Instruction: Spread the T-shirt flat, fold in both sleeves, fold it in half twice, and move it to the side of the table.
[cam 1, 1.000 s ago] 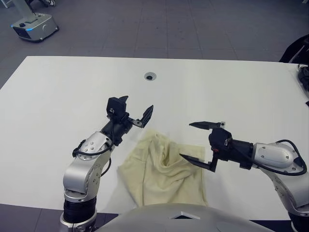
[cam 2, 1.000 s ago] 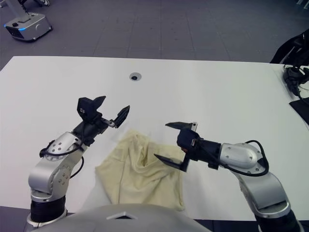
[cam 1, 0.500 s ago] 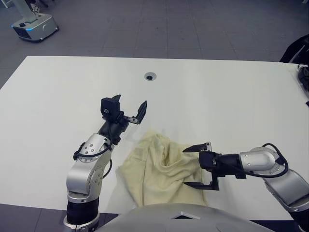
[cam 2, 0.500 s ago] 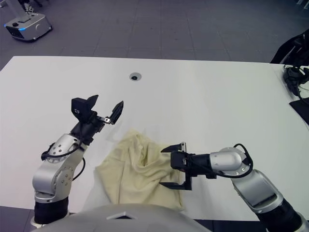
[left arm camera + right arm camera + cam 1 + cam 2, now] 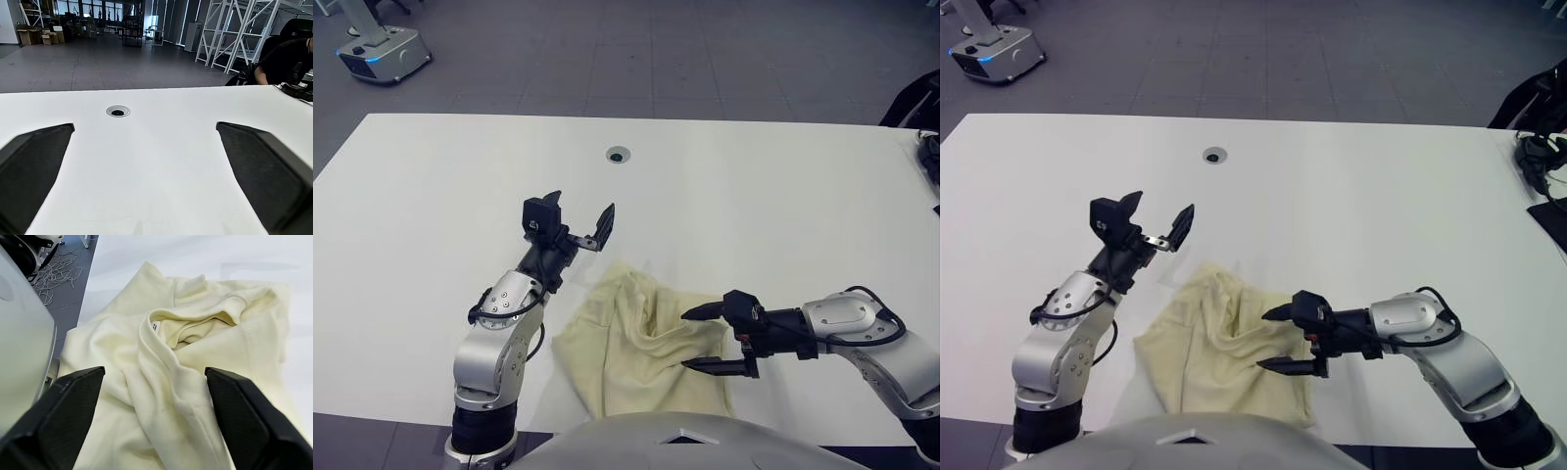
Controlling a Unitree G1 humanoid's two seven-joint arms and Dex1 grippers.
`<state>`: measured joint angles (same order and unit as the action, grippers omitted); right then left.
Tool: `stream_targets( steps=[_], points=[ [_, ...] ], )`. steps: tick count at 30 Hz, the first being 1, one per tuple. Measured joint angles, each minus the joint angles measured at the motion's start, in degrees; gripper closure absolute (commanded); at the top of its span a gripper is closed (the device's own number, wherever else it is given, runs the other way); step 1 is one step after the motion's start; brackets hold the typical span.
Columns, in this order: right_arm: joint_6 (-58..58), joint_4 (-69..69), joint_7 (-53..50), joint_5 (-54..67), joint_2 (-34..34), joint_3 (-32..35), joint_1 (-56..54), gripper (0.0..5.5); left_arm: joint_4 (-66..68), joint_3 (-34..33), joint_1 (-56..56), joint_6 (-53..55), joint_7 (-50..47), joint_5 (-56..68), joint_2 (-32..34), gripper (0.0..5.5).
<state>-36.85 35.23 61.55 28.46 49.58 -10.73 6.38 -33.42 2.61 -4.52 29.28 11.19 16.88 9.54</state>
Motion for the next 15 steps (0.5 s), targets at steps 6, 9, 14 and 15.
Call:
stream_targets(
  steps=[6,9,14,15],
  points=[
    [-0.42,-0.34,-0.49,-0.35,0.2,-1.0,-0.47,3.23,-0.75,2.05,-0.07,-0.59,-0.39,-1.42,0.06,0.1],
    [0.21,-0.49,-0.6,-1.97,0.78,-1.38,-0.49,3.72,-0.8,2.27,-0.07,-0.74,-0.42,-1.59,0.08,0.1],
    [2.92,-1.58,-1.07,-4.53,0.82,-2.52,-0.44,4.69,-1.0,2.53,-0.12,-1.06,-0.41,-1.69,0.09,0.1],
    [3.5,-1.76,-1.15,-4.67,0.8,-2.61,-0.44,4.84,-1.0,2.56,-0.12,-1.16,-0.41,-1.72,0.09,0.1]
  ],
)
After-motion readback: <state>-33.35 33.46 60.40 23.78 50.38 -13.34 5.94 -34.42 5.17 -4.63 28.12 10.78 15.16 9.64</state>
